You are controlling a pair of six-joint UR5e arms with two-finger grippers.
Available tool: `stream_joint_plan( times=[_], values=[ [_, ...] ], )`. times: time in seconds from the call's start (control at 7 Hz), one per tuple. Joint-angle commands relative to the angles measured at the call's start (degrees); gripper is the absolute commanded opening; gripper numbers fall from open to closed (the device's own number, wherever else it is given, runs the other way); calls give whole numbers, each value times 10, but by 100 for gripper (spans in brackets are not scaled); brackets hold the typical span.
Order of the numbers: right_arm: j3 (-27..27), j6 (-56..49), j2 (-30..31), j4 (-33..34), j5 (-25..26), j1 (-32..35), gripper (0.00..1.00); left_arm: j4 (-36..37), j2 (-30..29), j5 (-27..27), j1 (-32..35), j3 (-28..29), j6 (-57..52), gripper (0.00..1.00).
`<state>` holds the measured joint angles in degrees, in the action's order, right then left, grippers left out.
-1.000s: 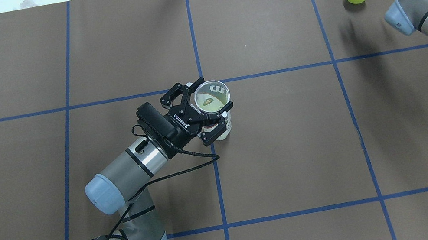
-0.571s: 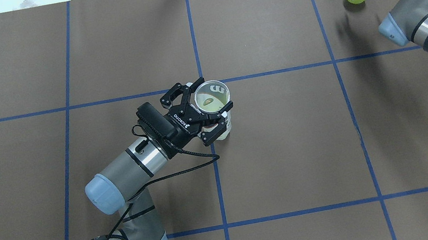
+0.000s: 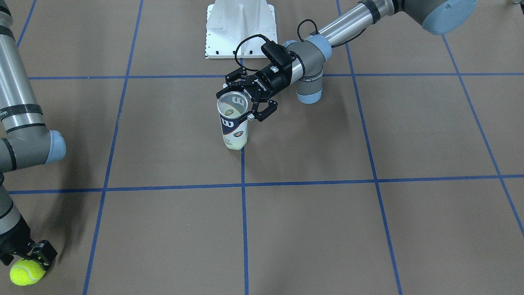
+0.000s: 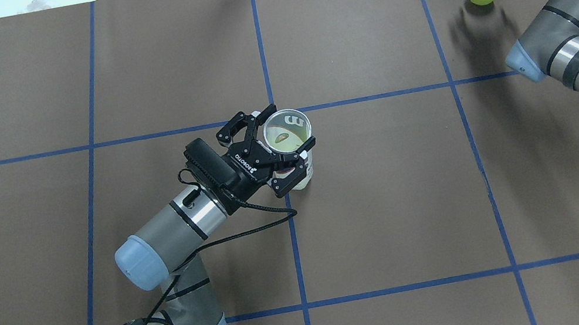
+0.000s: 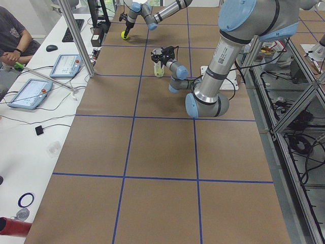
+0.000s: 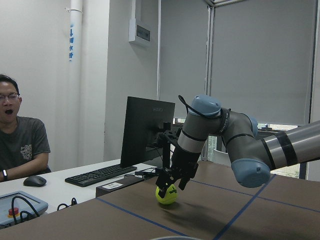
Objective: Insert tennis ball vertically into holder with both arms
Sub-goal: 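Lower the right gripper and grasp the farther tennis ball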
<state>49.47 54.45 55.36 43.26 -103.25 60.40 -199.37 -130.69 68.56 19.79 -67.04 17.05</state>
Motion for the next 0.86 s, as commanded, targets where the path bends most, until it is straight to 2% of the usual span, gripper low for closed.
stream_joint_plan(
  times=[0.0,0.14,0.29,0.43,0.71],
  values=[
    [-3,-1,-1,-11,7,-2,30,0,1,-1,0,0,0,92],
    [4,-1,1,-14,7,-1,0,0,1,0,1,0,0,92],
    [26,0,4,-10,6,4,0,0,1,-1,0,0,0,92],
    [106,12,12,42,-22,11,0,1,1,0,0,0,-1,92],
    [402,101,61,303,-97,3,0,2,1,0,0,1,-1,92]
  ],
)
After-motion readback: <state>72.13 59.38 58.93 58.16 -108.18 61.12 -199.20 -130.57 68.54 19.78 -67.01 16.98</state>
